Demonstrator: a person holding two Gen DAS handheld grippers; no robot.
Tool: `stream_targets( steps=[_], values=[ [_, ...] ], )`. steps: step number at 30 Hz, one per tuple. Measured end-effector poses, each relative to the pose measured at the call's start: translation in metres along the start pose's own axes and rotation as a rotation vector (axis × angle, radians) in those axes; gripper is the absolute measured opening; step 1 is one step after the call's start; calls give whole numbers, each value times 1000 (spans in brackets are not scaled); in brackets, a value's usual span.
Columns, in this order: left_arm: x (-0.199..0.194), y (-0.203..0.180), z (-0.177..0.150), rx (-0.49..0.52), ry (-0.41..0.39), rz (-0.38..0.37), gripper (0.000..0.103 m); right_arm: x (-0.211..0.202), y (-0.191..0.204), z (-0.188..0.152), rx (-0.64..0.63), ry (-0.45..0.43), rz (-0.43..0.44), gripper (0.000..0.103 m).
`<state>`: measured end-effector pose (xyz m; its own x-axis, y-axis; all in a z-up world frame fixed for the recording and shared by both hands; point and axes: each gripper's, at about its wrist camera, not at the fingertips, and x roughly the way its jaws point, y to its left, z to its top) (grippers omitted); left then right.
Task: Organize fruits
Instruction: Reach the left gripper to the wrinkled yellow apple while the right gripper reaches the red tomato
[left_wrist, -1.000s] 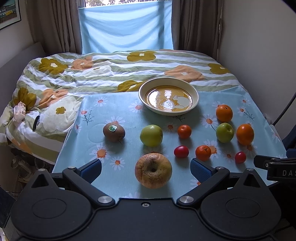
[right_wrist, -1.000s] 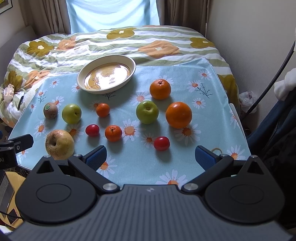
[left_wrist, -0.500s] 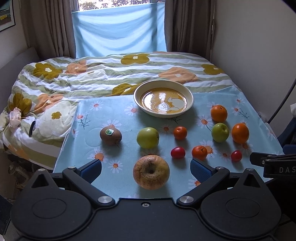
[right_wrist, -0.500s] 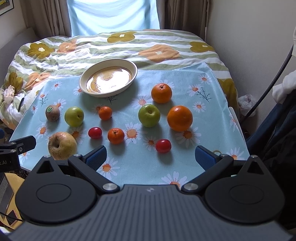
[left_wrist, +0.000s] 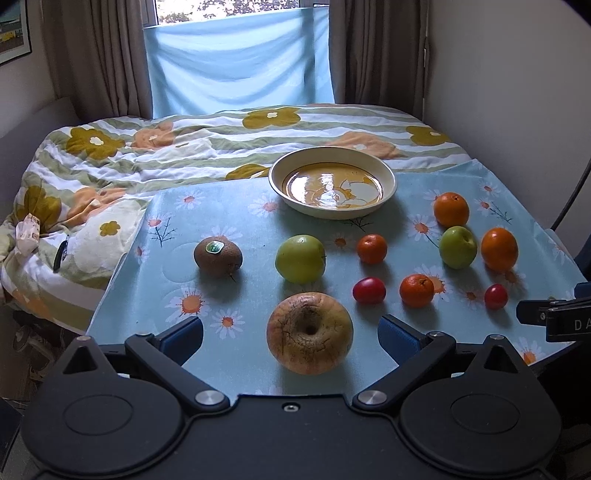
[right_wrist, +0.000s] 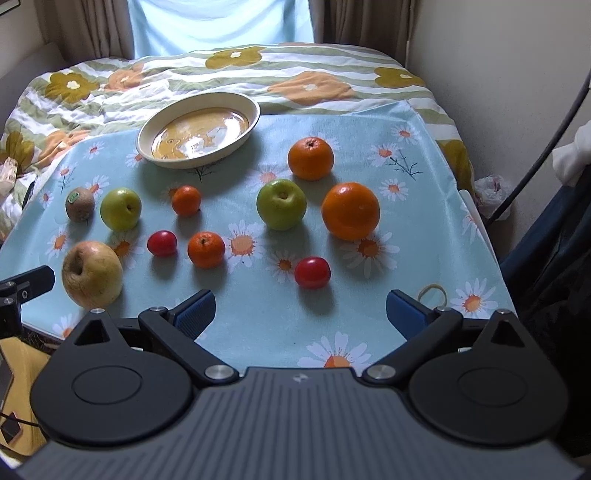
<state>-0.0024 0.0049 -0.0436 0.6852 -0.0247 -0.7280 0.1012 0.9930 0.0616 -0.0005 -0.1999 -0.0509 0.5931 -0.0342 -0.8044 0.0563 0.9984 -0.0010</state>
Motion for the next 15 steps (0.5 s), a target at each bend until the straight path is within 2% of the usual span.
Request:
stream_targets(
  steps=[9,15],
  values=[
    [36,-20,-18,-64,-23,103,101,46,-19,-12,-120,-17,90,103],
    [57,-29,-28,-79,-30,144,98,65,-23,-17,-145,-52,120,103]
  ],
)
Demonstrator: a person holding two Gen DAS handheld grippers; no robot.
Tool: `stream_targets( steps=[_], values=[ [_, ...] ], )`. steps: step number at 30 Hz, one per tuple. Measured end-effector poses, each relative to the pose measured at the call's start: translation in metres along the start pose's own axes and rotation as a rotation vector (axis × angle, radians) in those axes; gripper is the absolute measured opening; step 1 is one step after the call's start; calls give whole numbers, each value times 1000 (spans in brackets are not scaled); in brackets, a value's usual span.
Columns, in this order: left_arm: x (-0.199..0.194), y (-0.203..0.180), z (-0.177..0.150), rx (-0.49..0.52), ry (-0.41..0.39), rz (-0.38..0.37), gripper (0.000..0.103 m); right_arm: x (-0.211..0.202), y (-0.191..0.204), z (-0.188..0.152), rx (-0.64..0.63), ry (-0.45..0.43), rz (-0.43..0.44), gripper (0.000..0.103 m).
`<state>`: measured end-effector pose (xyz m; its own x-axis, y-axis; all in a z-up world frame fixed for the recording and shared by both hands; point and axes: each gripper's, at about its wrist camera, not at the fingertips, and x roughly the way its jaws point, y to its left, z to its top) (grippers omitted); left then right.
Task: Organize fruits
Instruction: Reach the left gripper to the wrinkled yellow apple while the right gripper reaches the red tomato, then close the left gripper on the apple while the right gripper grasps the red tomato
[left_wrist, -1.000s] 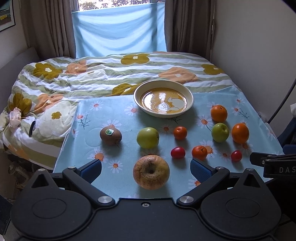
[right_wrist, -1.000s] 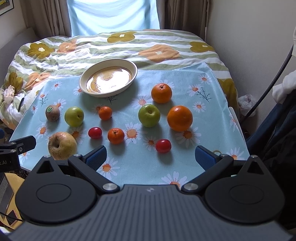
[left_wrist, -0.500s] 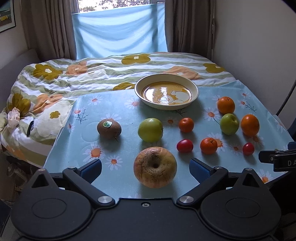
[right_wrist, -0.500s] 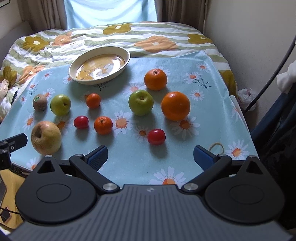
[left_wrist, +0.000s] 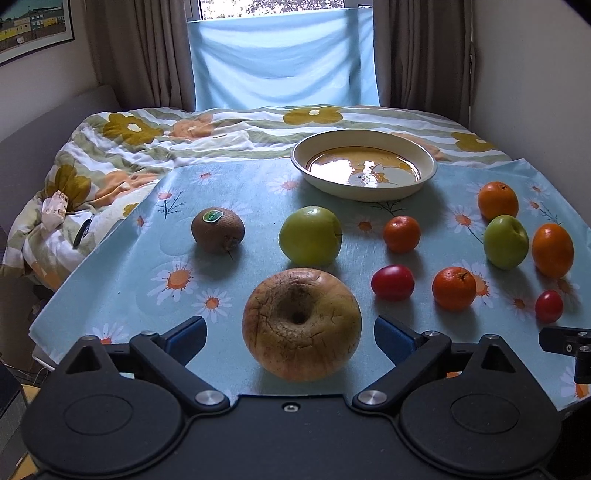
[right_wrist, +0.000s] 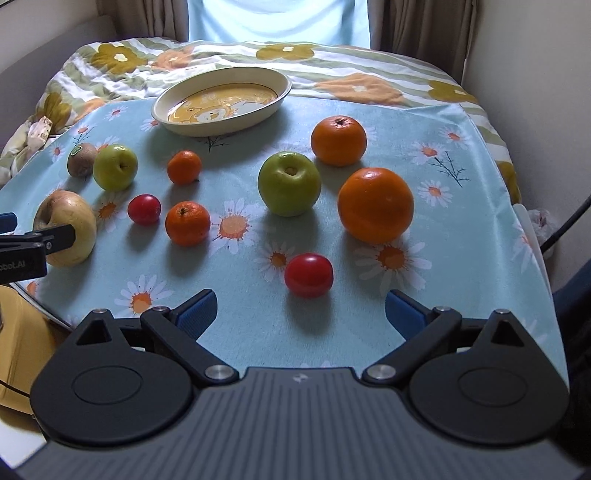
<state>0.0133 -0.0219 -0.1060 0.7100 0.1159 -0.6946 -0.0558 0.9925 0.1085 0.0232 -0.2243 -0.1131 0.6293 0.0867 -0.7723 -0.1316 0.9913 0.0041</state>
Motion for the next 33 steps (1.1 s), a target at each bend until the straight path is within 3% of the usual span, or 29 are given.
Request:
stream_targets(
  steps=[2,4,13,26,33],
  values=[
    [4,-4,-4,-1,-4,9,98,5,-2,-1,3,-3,6,103],
    [7,-6,-8,1,-4,17,90,9,-4,-3,-1,-11,6,103],
    [16,-13,-11,9,-12,36,81,21,-10,-10,-12,-15,10,86],
    [14,-16,-13,31,-30,45,79,27,-6,-5,-30,-60,19,68],
    [12,-16,-14,31,-31,43,79,27,-3,-3,-29,-71,7,50]
  ],
)
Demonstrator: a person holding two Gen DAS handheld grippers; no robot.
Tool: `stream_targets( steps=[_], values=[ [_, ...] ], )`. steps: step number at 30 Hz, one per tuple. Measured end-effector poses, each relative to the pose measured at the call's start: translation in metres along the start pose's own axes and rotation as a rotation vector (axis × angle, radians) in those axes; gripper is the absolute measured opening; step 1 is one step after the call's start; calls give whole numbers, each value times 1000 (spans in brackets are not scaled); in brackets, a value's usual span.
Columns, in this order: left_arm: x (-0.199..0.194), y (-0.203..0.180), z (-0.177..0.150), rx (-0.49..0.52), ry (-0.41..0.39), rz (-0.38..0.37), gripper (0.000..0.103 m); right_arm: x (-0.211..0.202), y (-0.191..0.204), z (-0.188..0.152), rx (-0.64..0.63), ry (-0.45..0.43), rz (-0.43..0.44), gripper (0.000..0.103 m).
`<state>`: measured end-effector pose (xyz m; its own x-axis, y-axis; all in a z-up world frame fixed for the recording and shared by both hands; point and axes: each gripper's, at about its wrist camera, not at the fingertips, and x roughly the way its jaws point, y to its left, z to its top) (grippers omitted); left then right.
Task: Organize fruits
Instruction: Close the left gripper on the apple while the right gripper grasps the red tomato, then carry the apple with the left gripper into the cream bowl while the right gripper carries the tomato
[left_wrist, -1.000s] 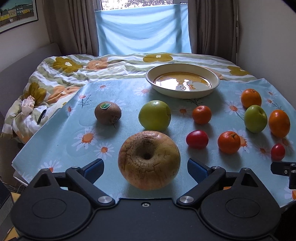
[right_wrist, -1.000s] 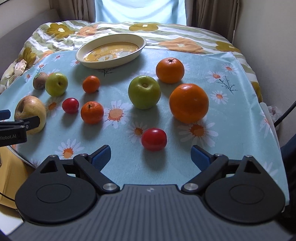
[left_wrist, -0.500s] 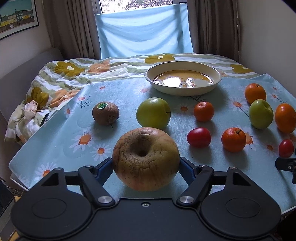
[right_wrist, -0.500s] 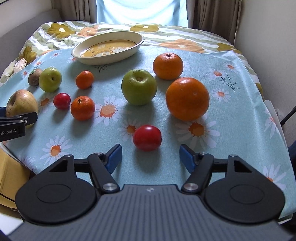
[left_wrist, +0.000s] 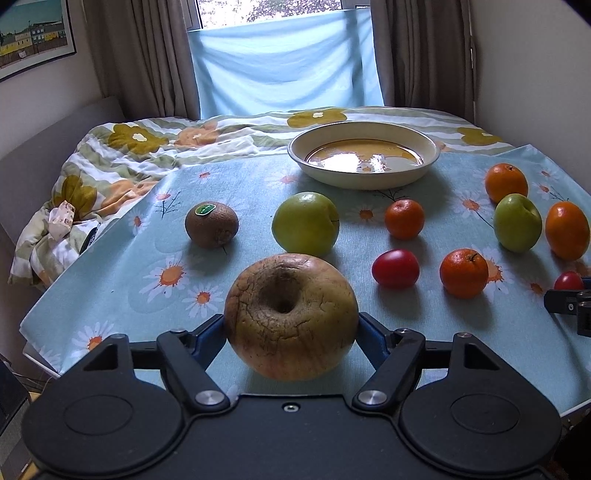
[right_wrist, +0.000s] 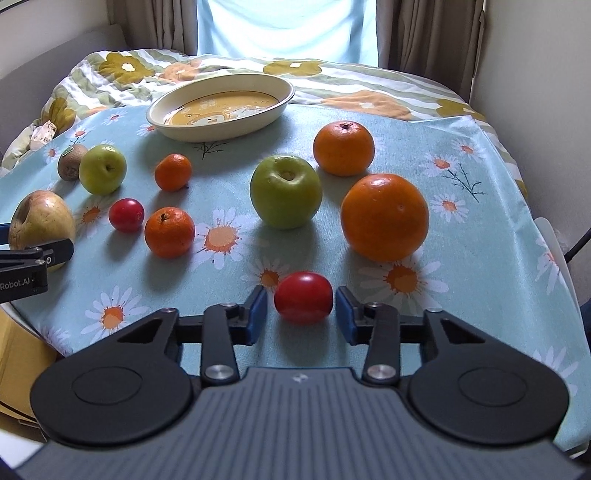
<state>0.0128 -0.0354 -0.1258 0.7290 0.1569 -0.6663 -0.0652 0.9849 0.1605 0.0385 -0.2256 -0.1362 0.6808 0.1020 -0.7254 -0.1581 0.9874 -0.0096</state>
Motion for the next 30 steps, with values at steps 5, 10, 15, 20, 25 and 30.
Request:
stream_targets(
  steps=[5,10,15,20,25,30],
  values=[
    [-4,0,-1,-4,-1,-3,79,-3,-1,1,1,-4,2,48],
    [-18,-1,2,-13,-22,-2,79,-16,0,8,-12,-17,15,48],
    [-39,-2,14,-30,-51,-7,79,-33,-2,22,-18,-42,31,48],
    [-68,-1,38,-44,-101,1,79,-54,-5,44,-31,-61,58,48],
    [-92,3,65,-63,-142,-12,79,-75,-5,73,-51,-75,79,48],
    [-97,7,96,-62,-166,-40,79,-80,-1,104,-51,-79,127,48]
  ],
)
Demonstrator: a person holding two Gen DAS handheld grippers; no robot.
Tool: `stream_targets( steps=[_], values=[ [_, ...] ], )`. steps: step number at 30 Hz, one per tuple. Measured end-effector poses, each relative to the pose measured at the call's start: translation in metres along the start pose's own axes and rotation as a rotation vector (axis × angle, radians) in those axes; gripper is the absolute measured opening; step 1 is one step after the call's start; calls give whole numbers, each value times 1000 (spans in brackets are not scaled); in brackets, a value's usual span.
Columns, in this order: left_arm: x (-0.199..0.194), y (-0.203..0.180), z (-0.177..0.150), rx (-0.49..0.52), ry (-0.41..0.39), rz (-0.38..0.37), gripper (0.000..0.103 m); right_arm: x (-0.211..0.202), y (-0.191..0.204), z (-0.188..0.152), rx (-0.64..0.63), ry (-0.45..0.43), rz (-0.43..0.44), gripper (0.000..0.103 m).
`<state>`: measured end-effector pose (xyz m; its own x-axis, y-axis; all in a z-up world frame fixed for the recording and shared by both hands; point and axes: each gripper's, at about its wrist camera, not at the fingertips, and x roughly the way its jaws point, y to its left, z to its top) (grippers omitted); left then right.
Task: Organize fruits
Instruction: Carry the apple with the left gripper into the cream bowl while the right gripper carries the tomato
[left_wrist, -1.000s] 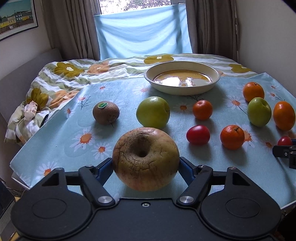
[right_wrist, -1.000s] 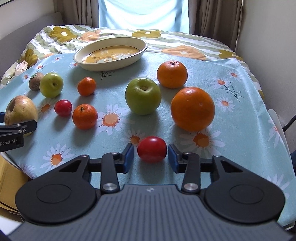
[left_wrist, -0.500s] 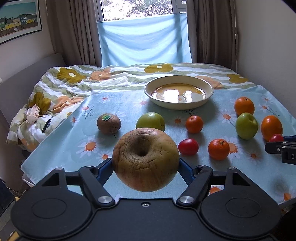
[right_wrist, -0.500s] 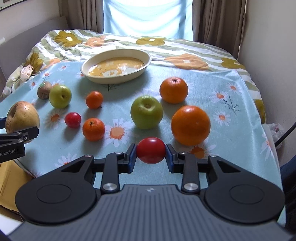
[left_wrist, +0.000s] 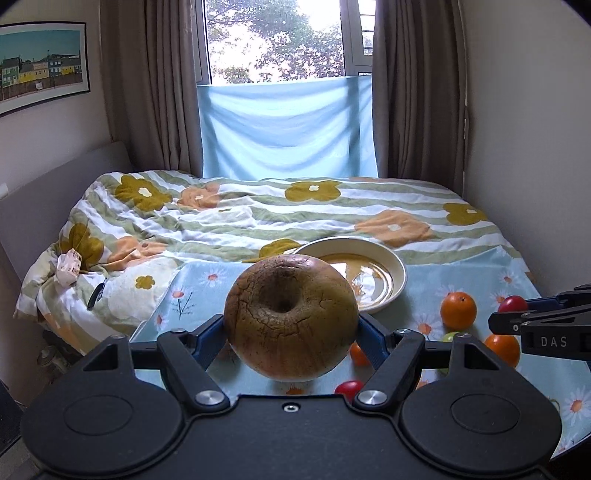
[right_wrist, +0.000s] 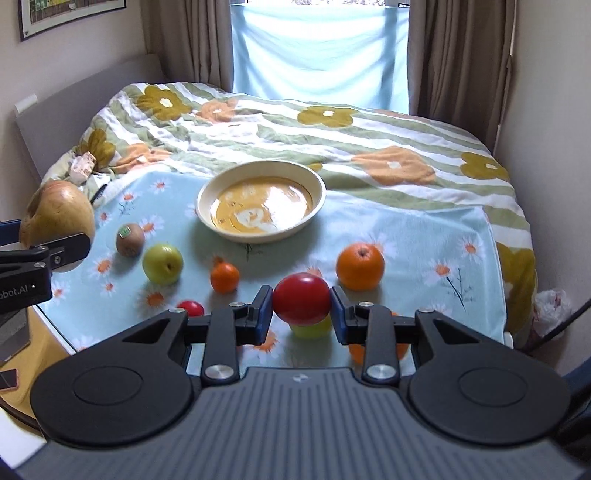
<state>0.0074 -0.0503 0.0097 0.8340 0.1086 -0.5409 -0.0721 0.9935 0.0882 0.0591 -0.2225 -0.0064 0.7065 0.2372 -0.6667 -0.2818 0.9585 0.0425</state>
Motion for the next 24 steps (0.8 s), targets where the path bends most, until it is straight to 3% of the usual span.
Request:
stream_targets(
  steps=[12,24],
  values=[
    [56,5,70,78,-21,-103,79,32,4,87,20,-30,18,48],
    [178,-10,111,171,52,-220,79,123,-11,146,84,5,-36,48]
  ],
)
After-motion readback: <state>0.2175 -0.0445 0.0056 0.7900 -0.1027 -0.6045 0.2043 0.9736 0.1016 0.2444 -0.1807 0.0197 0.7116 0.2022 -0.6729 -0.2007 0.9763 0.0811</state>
